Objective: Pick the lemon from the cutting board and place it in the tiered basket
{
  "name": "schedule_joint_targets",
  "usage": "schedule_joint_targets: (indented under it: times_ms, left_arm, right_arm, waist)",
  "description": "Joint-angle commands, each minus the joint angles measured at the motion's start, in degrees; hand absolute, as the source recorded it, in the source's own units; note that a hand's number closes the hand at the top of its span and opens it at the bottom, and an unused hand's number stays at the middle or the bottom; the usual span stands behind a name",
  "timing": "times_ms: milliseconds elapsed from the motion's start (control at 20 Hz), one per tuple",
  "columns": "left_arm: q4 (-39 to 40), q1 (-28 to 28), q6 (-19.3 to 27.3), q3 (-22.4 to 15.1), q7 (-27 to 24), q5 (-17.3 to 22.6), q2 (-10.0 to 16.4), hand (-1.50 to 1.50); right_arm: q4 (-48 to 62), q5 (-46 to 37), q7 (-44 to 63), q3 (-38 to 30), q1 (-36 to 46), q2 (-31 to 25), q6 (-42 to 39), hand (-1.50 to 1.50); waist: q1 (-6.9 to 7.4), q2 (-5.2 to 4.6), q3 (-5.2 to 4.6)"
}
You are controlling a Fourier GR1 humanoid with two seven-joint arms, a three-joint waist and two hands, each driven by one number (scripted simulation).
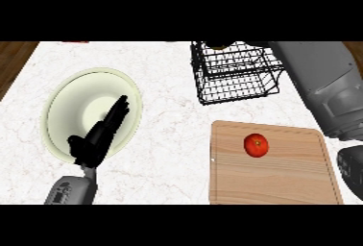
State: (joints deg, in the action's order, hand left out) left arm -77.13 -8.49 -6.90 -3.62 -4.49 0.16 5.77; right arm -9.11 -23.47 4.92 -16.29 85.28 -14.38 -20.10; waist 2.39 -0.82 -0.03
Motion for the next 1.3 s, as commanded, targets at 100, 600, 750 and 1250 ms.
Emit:
schedule_joint_targets:
  times_ms: [100,600,750,1250]
  left_arm:
    - [-2.3,0.8,0.2,-0.2,1.6,0.1,-0.2,0.00]
    - [-1.7,2.0,-1.7,0.5,-0.5,0.8,0.8,0.00]
    - [-1.8,2.7,0.0,-1.3,-0.3,-0.4,-1.6,0.00]
    - [0.9,0.2,-1.0,1.3,-2.4,0.3,0.3,0.00]
  right_arm:
    - [1.3,6.2,8.2,-5.8,0.8,0.7,-0.6,-1.50]
    - [-5.2,5.0,4.3,-7.0,-2.3,-9.3,18.4,-1.50]
    - [-6.5,5.5,0.7,-8.5,-4.9,-13.4,22.4,-1.50]
    - [-4.4,15.0,-8.7,-19.2,-14.2,-30.8,8.7,-1.50]
  waist:
    - [-0.37,0.28,0.02]
    - [-0.01,-0.21,-0.01]
    - [-0.05,-0.29,0.06]
    - [-0.45,-0.96,0.20]
